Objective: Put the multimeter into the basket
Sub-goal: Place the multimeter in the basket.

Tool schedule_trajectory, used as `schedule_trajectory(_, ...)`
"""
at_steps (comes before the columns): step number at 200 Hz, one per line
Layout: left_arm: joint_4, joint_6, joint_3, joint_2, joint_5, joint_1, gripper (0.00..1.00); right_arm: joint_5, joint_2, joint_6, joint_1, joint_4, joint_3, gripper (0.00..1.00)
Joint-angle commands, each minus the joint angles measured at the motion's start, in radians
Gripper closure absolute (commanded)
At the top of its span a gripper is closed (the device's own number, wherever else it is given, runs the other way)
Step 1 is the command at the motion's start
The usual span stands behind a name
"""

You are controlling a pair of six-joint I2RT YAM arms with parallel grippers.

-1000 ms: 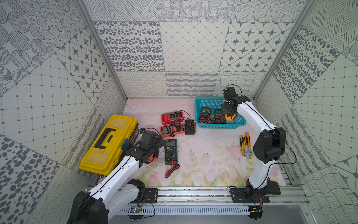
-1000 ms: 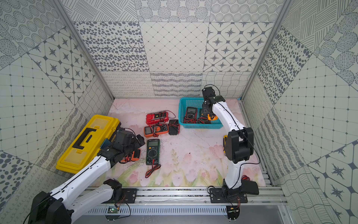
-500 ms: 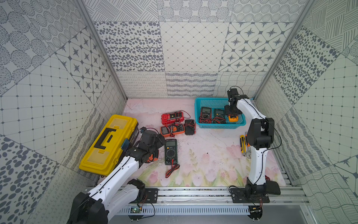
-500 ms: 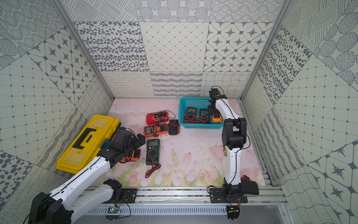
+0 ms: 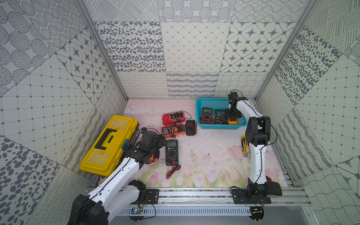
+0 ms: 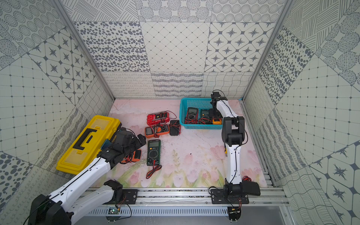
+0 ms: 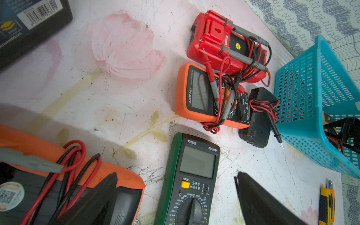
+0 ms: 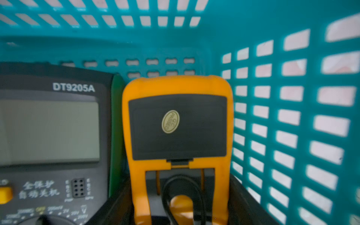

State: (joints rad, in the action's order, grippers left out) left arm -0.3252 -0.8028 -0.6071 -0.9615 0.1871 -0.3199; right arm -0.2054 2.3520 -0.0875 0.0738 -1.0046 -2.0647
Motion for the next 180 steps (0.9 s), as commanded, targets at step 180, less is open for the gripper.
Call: schedule_trajectory(180,-0.062,0.026,-0.026,0.033,0.010,0.008,0.01,-0.084,-0.505,-0.160,0.236,-0.042,0.135,0.13)
